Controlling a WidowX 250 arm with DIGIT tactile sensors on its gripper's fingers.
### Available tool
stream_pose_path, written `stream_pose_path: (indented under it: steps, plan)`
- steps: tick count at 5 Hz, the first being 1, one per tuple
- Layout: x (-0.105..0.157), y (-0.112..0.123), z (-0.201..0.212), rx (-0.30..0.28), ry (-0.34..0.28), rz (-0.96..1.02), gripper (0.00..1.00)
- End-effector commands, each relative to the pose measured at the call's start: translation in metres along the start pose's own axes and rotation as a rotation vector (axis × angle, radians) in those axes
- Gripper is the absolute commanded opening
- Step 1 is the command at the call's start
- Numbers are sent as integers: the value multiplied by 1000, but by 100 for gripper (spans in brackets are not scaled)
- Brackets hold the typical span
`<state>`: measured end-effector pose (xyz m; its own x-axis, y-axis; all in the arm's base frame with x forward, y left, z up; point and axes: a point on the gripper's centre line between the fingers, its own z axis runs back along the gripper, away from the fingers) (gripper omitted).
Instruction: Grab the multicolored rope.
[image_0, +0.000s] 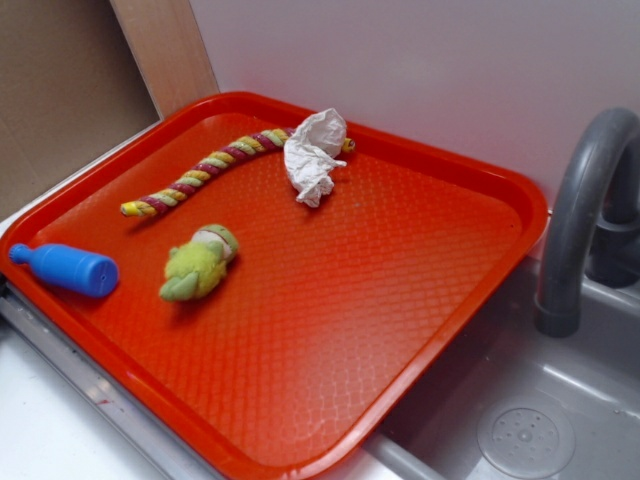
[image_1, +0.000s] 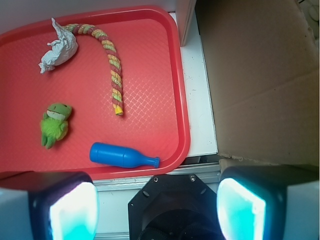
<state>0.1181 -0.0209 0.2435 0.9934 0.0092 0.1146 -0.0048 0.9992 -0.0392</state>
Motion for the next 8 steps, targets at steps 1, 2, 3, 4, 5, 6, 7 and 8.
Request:
stream_pose_path:
  steps: [1,2,3,4,5,6,7,8]
  plan:
    - [0,0,0,0,0,0,100]
    - [17,-6,-6,-14,-42,-19,100]
    - [40,-16,-14,-10,-76,-72,100]
    - [63,-31,-37,-18,-119,-123,100]
    - [97,-50,-80,-64,-76,-169,100]
    - [114,-68,-112,-84,-12,-160,100]
    - [131,-74,-155,-127,62,-183,100]
    - [135,-78,-186,-108,126,-211,100]
